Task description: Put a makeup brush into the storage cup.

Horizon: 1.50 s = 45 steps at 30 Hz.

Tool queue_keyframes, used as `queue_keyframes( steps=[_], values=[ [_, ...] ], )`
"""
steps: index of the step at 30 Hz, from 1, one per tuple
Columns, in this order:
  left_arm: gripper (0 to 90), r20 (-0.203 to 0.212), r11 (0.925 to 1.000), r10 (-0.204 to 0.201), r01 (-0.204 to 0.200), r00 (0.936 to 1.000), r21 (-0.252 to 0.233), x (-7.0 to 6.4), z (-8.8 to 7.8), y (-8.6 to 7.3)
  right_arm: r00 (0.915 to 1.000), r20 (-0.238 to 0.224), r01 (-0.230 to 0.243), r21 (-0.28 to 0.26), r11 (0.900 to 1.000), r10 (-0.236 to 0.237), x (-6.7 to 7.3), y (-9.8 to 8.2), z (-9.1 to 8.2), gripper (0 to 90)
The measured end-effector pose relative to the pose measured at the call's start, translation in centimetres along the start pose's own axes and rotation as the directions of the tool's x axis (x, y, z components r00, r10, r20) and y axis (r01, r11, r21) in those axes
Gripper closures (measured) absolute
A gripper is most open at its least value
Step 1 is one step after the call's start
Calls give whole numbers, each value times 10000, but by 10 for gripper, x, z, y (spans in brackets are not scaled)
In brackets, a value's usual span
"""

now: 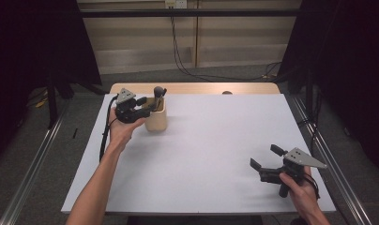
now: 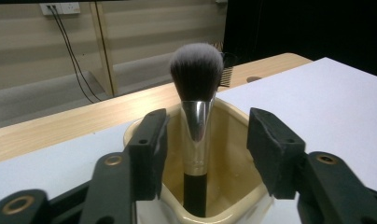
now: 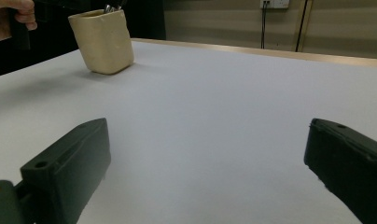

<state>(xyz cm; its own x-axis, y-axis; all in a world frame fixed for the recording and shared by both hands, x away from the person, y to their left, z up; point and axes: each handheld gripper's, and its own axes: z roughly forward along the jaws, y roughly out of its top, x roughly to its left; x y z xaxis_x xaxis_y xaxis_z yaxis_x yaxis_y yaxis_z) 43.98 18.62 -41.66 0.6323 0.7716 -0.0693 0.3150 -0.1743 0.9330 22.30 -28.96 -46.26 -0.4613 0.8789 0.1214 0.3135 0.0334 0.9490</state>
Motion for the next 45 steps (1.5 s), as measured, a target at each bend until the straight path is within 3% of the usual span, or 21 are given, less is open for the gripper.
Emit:
queue_keyframes(
  steps=[16, 20, 22, 30, 33, 35, 40, 43, 45],
  values=[
    [108, -314, 9994, -255, 247, 9992, -241, -3, -11, 6, 9999, -27, -150, -149, 9998, 149, -3, 0, -2, 1],
    [51, -168, 9989, -452, 450, 9988, -139, -5, -14, 7, 10000, -82, -47, -198, 9998, 45, -2, 0, -3, 1],
    [38, 61, 9990, -392, 394, 9992, -228, -6, -17, 7, 9999, -128, -67, -220, 9997, 64, -2, 1, -3, 0],
    [21, 310, 9989, -345, 354, 9989, -307, -11, -28, 8, 10000, -85, -2, -95, 10000, 1, -1, 0, -2, 0],
    [21, 36, 9996, -215, 216, 9998, -201, -15, -35, 8, 10000, 38, 7, -40, 10000, -7, 0, 0, -3, 0],
    [21, 83, 9988, -339, 342, 9994, -351, -15, -39, 8, 10000, 21, -1, -37, 10000, 1, 0, 0, -3, 0],
    [22, 58, 9987, -159, 162, 9999, -474, -16, -54, 5, 10000, -16, 32, -22, 10000, -32, 1, 0, -3, 0],
    [22, -172, 9986, 48, -57, 9998, -517, -16, -61, 2, 10000, -5, 17, 29, 10000, -17, 0, 0, -2, 0],
    [22, -151, 9982, -63, 53, 9999, -596, -17, -67, 1, 10000, 7, 7, 27, 10000, -7, 0, 0, -2, 0]
  ],
)
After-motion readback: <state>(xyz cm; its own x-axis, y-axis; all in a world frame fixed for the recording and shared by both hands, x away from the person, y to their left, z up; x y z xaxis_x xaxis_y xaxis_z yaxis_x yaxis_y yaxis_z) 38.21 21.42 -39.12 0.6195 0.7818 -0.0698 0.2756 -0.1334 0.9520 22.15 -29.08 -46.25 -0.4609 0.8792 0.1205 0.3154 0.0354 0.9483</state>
